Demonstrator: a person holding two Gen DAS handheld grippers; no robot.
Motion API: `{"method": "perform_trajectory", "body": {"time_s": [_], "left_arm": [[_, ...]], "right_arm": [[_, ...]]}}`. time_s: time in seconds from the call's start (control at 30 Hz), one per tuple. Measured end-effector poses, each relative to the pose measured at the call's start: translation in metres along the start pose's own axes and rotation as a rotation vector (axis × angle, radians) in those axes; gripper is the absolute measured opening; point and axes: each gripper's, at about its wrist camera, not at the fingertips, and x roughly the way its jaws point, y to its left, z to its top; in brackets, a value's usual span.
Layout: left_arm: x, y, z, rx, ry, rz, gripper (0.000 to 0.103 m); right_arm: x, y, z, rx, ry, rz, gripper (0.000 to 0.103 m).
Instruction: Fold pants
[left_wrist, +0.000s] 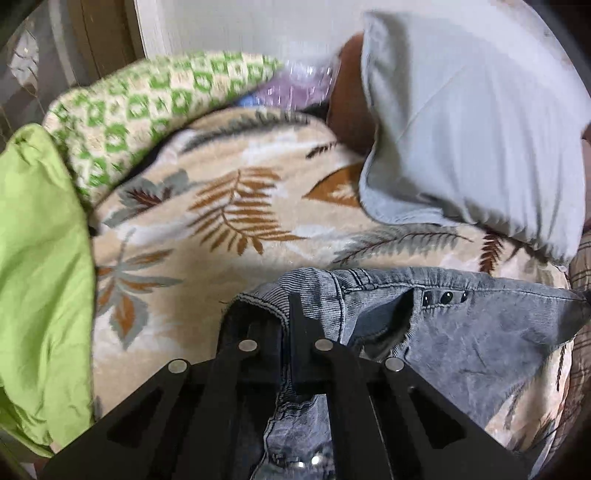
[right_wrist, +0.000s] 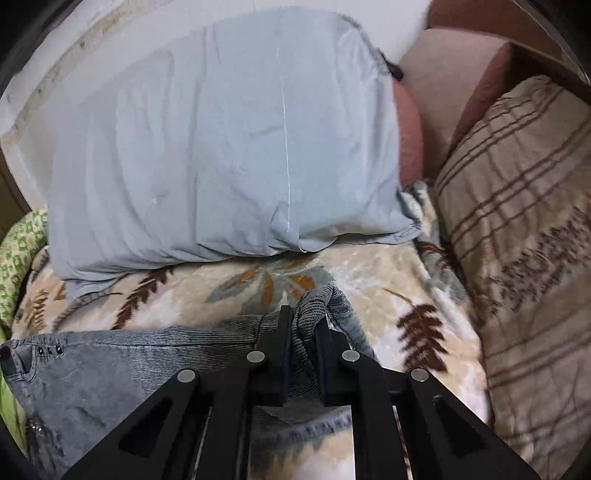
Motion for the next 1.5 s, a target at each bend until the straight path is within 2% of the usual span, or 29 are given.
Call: {"method": "perform_trajectory", "body": {"time_s": [0.23, 0.47, 0.7, 1.0, 1.23, 1.37, 1.43, 1.5], "left_arm": [[-0.070, 0.003, -0.039, 0.014, -0.125, -0.005, 0.001], [-0.108, 0.024, -0.090, -0.031, -0.139, -0.058, 0.001], [-0.115, 0.042, -0.139, -0.045, -0.081, -0.091, 0.001], [-0.114, 0.054, -0.186, -0.044, -0.022, -0.107, 0.002], [-0.104, 0.060, -0.219, -0.008, 0.026, -0.097, 0.002], [-0.092, 0.059, -0.229, 0.012, 0.063, -0.070, 0.004], [-0.085, 0.059, -0.233, 0.014, 0.102, -0.069, 0.005], [-0.085, 0.064, -0.235, 0.005, 0.123, -0.074, 0.006]], "right_arm": [[-0.065, -0.024, -0.045, 0.082, -0.048, 0.040, 0.009], [-0.121, -0.048, -0.116, 0.134, -0.058, 0.053, 0.009], [-0.149, -0.061, -0.178, 0.183, -0.046, 0.062, 0.009], [-0.173, -0.068, -0.233, 0.242, -0.045, 0.080, 0.009], [-0.173, -0.087, -0.275, 0.316, -0.007, 0.092, 0.009], [-0.156, -0.092, -0.298, 0.335, 0.057, 0.066, 0.010], [-0.146, -0.092, -0.305, 0.341, 0.096, 0.053, 0.017], [-0.148, -0.091, -0.308, 0.353, 0.095, 0.031, 0.020]]}}
